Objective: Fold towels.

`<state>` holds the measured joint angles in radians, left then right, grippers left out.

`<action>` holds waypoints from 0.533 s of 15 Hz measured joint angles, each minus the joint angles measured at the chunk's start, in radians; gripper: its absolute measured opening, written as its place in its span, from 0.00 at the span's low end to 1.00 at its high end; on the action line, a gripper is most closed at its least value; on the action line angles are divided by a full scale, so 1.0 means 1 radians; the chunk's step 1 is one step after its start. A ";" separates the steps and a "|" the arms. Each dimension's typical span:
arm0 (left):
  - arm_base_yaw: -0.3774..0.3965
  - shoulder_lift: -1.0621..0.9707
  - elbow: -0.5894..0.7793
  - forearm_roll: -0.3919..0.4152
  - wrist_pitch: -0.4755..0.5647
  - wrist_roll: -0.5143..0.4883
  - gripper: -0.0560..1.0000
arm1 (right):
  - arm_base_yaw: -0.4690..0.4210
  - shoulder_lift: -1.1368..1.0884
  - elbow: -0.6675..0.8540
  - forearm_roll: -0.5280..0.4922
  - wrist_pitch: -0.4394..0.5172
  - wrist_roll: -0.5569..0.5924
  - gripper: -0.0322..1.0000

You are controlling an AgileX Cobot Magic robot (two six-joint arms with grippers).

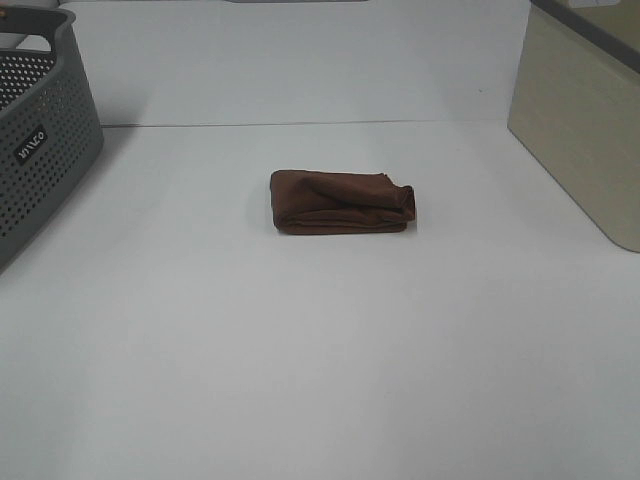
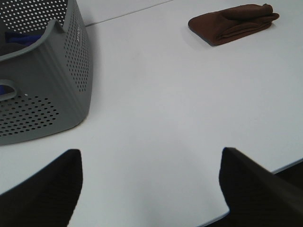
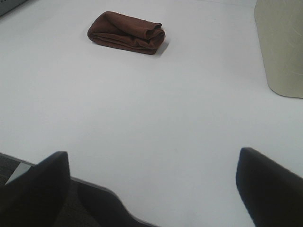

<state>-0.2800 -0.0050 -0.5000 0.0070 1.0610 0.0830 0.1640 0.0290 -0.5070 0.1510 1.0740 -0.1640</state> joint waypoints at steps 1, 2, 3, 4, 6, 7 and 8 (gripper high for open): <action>0.000 0.000 0.000 0.000 -0.003 0.003 0.77 | 0.000 0.000 0.000 -0.002 -0.001 0.000 0.89; 0.000 0.000 0.000 -0.001 -0.003 0.011 0.77 | 0.000 0.000 0.000 -0.001 -0.001 0.000 0.89; 0.000 0.000 0.000 -0.007 -0.003 0.028 0.77 | 0.000 0.000 0.000 -0.001 -0.001 0.000 0.89; 0.000 0.000 0.000 -0.038 -0.003 0.057 0.77 | 0.000 0.000 0.000 -0.001 -0.001 0.000 0.89; 0.000 0.000 0.000 -0.073 -0.003 0.103 0.77 | 0.000 0.000 0.000 0.000 -0.001 0.000 0.89; 0.000 0.000 0.000 -0.078 -0.003 0.108 0.77 | 0.000 0.000 0.000 0.000 -0.001 0.000 0.89; 0.000 0.000 0.000 -0.078 -0.003 0.109 0.77 | 0.000 0.000 0.000 0.000 -0.001 0.000 0.89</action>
<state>-0.2800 -0.0050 -0.5000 -0.0710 1.0580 0.1920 0.1640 0.0290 -0.5070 0.1510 1.0730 -0.1640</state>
